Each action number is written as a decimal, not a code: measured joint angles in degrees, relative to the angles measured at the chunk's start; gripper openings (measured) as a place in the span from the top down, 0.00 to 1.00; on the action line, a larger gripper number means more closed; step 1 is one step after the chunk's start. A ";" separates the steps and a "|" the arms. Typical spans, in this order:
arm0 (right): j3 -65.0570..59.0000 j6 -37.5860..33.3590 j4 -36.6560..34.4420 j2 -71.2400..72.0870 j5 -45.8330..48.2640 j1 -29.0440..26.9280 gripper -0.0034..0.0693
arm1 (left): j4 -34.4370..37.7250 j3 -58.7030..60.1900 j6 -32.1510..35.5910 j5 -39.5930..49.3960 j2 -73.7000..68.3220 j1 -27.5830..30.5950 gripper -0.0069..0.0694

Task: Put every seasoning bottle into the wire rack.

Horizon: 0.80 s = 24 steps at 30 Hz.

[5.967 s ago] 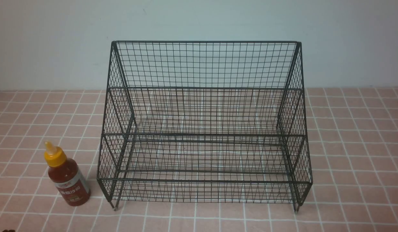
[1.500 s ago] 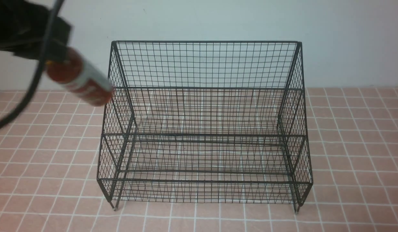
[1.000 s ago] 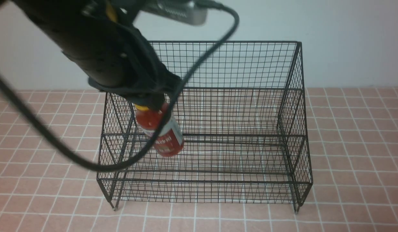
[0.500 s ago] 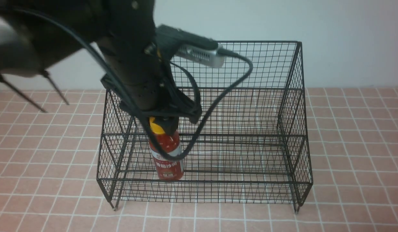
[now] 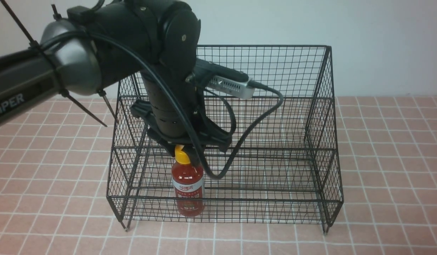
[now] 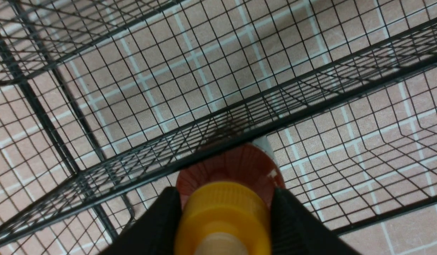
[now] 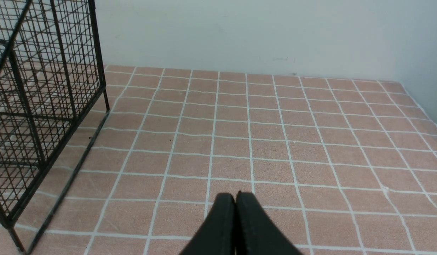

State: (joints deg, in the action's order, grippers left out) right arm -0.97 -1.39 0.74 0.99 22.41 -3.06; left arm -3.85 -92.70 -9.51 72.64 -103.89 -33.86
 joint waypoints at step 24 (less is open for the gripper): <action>0.00 0.00 0.00 0.00 0.00 0.00 0.97 | -5.64 0.05 0.38 -1.15 20.15 0.00 0.51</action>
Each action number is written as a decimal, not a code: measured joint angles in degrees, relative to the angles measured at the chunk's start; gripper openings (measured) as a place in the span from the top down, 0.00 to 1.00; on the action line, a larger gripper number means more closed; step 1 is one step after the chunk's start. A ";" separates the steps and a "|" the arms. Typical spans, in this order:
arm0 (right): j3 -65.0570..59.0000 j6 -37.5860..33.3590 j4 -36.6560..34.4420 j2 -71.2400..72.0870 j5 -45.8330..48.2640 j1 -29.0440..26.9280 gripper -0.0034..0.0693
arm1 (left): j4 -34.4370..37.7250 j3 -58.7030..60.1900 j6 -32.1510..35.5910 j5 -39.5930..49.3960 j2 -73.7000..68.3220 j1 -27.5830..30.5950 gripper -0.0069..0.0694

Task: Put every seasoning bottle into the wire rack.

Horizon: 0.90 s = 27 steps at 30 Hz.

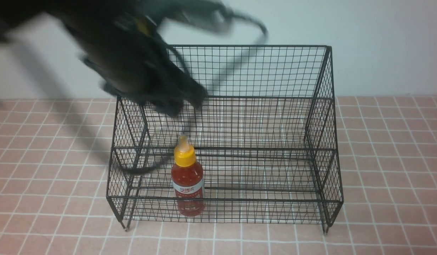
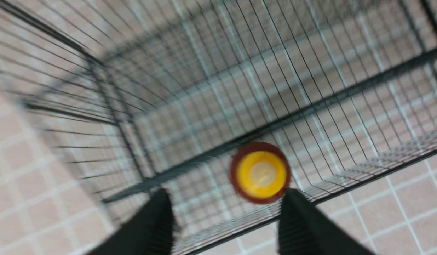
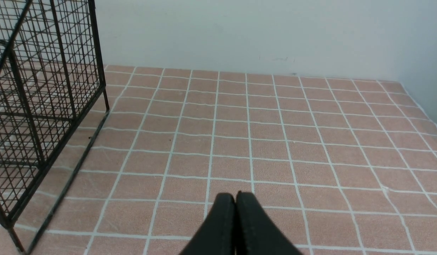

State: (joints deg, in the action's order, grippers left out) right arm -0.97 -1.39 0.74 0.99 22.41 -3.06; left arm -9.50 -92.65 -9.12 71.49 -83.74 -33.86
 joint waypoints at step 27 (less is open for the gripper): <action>0.00 0.00 0.00 0.00 0.00 0.00 0.97 | -0.03 58.19 -7.90 -29.89 74.08 0.00 0.92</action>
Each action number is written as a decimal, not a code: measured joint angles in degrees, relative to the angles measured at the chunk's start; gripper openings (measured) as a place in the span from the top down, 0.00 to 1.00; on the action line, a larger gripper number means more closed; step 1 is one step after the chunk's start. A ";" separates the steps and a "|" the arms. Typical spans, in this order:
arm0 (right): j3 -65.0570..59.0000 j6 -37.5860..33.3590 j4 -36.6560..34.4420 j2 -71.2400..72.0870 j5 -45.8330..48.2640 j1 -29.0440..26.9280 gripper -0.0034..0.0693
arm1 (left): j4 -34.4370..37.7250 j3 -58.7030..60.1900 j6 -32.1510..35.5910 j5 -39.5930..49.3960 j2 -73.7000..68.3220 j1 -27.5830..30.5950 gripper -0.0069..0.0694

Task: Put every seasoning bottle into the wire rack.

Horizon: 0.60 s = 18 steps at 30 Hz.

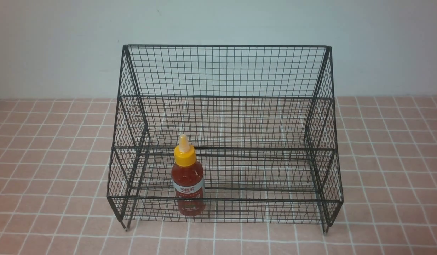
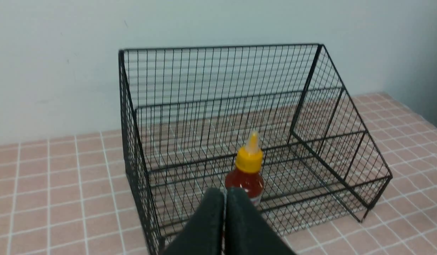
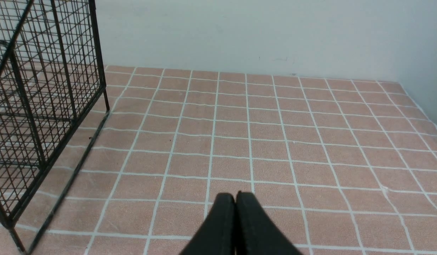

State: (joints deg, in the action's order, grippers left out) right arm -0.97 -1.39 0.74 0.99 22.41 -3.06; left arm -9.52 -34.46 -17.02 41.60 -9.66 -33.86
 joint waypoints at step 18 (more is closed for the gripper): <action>0.00 0.00 0.00 0.00 0.00 0.00 0.97 | 0.14 8.06 2.38 -2.53 1.67 0.49 0.92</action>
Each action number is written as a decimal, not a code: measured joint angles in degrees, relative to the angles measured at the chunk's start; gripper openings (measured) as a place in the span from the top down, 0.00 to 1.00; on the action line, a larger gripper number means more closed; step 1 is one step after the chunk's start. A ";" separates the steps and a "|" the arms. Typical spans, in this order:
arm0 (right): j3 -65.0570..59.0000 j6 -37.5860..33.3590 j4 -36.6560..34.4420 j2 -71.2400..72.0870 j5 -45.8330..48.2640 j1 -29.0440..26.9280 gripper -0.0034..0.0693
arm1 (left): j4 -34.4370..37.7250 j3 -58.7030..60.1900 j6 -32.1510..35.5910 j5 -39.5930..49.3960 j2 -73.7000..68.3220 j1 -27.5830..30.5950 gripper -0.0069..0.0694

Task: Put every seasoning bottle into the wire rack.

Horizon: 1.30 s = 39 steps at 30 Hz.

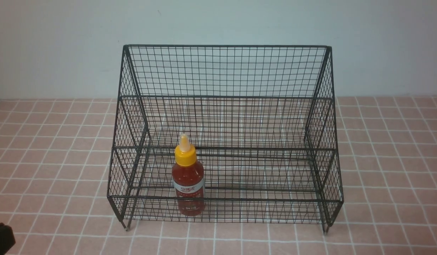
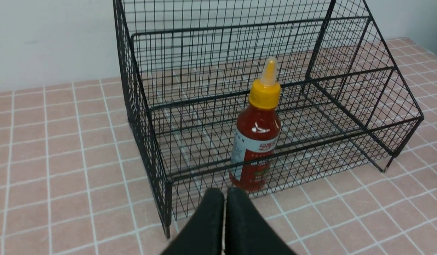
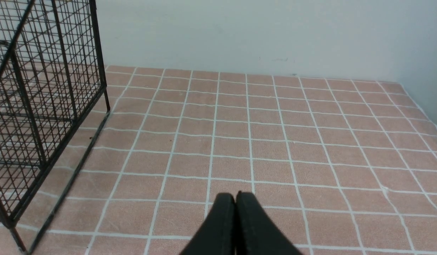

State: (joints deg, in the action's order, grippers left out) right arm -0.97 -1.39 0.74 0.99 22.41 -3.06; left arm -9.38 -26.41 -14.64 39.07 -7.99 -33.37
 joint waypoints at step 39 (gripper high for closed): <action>0.00 0.00 -0.06 0.00 0.00 0.00 0.97 | 13.12 28.02 19.42 -18.04 8.65 28.03 0.92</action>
State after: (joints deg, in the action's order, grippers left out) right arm -0.97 -1.39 0.68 0.99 22.41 -3.06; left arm 3.74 1.62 4.78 21.04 0.66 -5.34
